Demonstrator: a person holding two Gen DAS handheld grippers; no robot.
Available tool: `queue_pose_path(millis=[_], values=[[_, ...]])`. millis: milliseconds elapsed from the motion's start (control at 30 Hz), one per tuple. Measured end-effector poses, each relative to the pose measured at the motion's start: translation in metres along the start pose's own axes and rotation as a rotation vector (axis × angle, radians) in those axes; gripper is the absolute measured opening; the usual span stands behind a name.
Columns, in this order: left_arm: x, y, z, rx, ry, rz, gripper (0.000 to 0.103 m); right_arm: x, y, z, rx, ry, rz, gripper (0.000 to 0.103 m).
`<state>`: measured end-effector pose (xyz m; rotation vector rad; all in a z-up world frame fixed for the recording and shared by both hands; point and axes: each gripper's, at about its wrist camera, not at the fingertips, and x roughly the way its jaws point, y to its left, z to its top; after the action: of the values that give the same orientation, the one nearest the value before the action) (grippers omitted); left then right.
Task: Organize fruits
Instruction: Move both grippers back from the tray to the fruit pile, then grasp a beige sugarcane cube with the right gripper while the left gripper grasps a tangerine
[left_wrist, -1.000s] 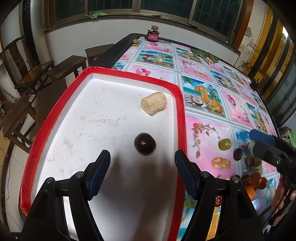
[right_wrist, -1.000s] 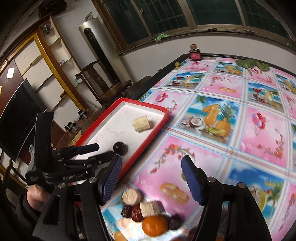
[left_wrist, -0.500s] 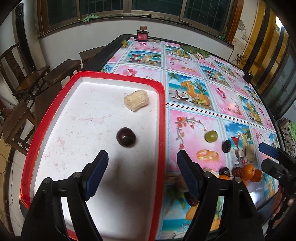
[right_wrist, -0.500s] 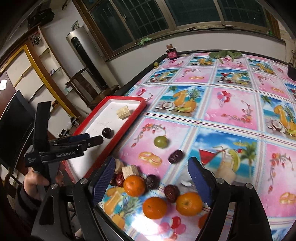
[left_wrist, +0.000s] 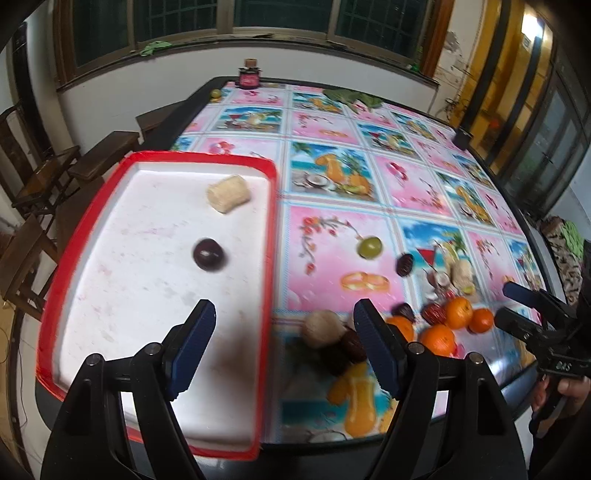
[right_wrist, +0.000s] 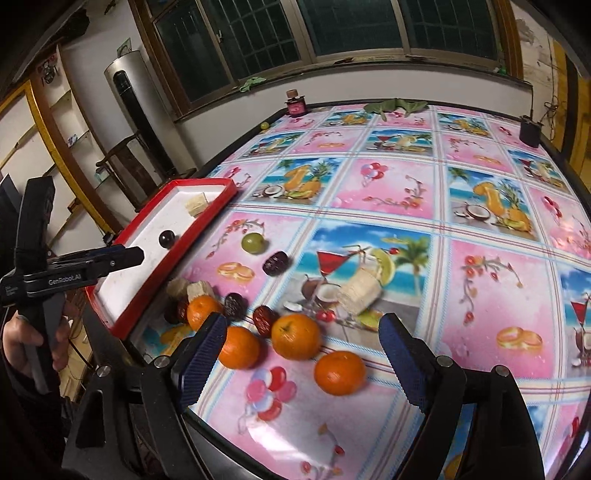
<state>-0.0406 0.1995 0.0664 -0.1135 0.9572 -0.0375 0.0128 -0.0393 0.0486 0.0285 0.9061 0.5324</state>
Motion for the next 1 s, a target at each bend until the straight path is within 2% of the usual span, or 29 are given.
queue_pose_path(millis=[300, 467, 600, 733, 1000], values=[[0.003, -0.044, -0.017, 0.083, -0.004, -0.060, 0.077, -0.005, -0.012, -0.017, 0.005, 0.008, -0.046, 0.083], [0.013, -0.066, -0.024, 0.149, 0.022, -0.084, 0.077, -0.006, -0.013, -0.019, -0.012, 0.021, -0.058, 0.071], [0.019, -0.075, -0.027, 0.167, 0.034, -0.093, 0.060, -0.002, -0.015, -0.015, -0.020, 0.029, -0.076, 0.064], [0.025, -0.078, -0.030, 0.168, 0.049, -0.104, 0.054, 0.007, -0.019, -0.005, -0.004, 0.039, -0.100, 0.060], [0.037, -0.086, -0.028, 0.184, 0.072, -0.116, 0.052, 0.034, -0.029, 0.007, 0.062, 0.083, -0.079, 0.051]])
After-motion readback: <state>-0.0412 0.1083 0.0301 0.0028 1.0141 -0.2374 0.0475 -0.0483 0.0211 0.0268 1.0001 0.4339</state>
